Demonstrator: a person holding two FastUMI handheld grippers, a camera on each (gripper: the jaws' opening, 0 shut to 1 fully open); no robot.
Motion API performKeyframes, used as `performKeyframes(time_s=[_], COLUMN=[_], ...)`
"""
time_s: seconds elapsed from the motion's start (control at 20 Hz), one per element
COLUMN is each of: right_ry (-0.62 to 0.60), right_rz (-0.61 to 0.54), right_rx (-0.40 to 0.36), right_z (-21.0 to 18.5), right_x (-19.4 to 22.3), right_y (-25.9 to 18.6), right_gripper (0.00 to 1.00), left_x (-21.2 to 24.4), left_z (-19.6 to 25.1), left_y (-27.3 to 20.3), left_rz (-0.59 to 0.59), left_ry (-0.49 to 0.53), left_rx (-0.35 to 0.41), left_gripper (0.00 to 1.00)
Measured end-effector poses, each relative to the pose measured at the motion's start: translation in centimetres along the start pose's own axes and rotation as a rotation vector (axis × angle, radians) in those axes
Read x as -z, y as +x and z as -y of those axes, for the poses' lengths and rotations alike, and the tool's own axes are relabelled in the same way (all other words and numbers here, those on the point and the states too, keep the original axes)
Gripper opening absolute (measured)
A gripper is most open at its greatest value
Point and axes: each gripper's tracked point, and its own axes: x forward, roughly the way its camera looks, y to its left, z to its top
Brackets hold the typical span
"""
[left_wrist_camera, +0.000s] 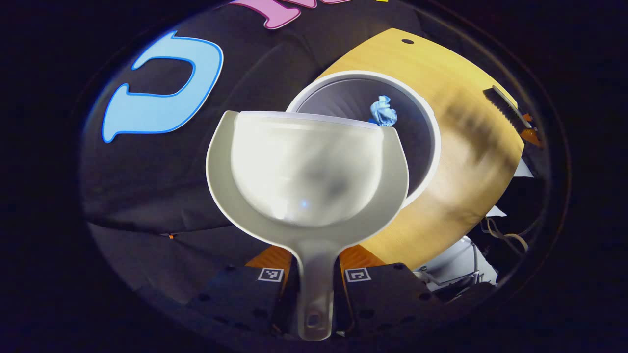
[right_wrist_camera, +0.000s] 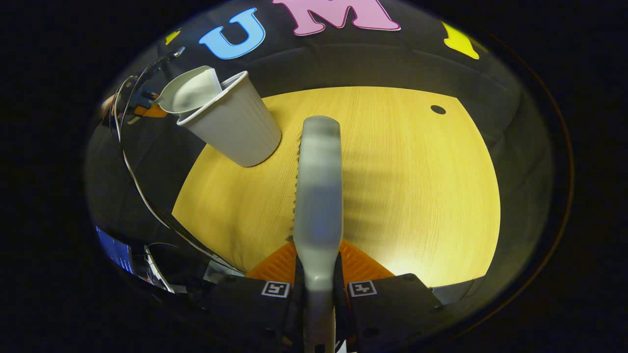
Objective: Pick up the small broom and dustpan from the desktop, sweep the trash into the dustpan with the broom, and then empty the trash into the garbage bin.
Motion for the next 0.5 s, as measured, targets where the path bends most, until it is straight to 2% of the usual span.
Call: performKeyframes(time_s=[0.25,0.4,0.5], right_ry=[0.025,0.038,0.070], right_rz=[0.038,0.096,0.127], right_rx=[0.006,0.036,0.051], right_z=[0.6,1.3,1.8], right_x=[-1.3,-3.1,-3.6], right_y=[-2.0,-3.5,-4.5], right_gripper=[0.29,0.29,0.29], left_x=[-3.2,-6.0,-8.0], left_z=[1.5,3.4,6.7], left_y=[-2.1,-3.7,-3.9], left_rz=[0.228,0.424,0.546], left_ry=[-0.210,-0.287,-0.327], left_rx=[0.031,0.107,0.195], left_gripper=[0.29,0.29,0.29])
